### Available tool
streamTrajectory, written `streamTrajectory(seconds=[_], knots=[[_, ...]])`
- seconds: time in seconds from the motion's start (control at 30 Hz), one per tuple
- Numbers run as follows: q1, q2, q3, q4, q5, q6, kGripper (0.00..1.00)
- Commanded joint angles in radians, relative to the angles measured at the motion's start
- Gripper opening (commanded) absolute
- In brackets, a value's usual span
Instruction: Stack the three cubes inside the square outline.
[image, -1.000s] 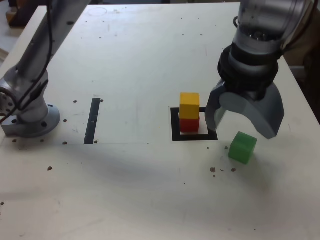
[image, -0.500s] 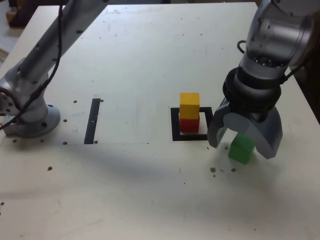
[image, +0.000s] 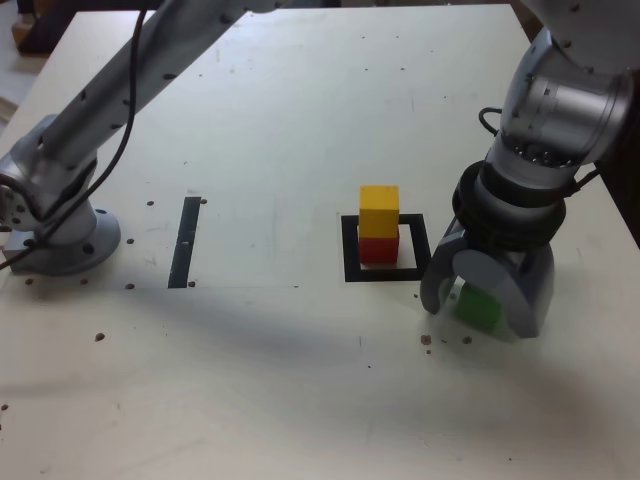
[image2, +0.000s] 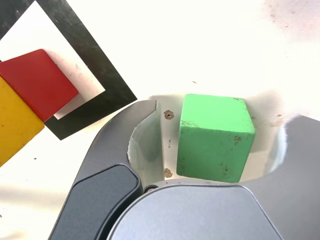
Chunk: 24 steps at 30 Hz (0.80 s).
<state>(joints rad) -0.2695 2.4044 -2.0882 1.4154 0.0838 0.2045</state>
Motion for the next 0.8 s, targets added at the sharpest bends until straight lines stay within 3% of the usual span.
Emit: streamTrajectory(seconds=[0.0,0.23,0.77], knots=[[-0.004,0.005,-0.005,0.0,0.008,-0.006,0.57],[-0.009,0.004,-0.008,0.007,0.029,-0.011,0.34],[-0.01,-0.005,-0.012,0.035,0.039,-0.011,0.31]])
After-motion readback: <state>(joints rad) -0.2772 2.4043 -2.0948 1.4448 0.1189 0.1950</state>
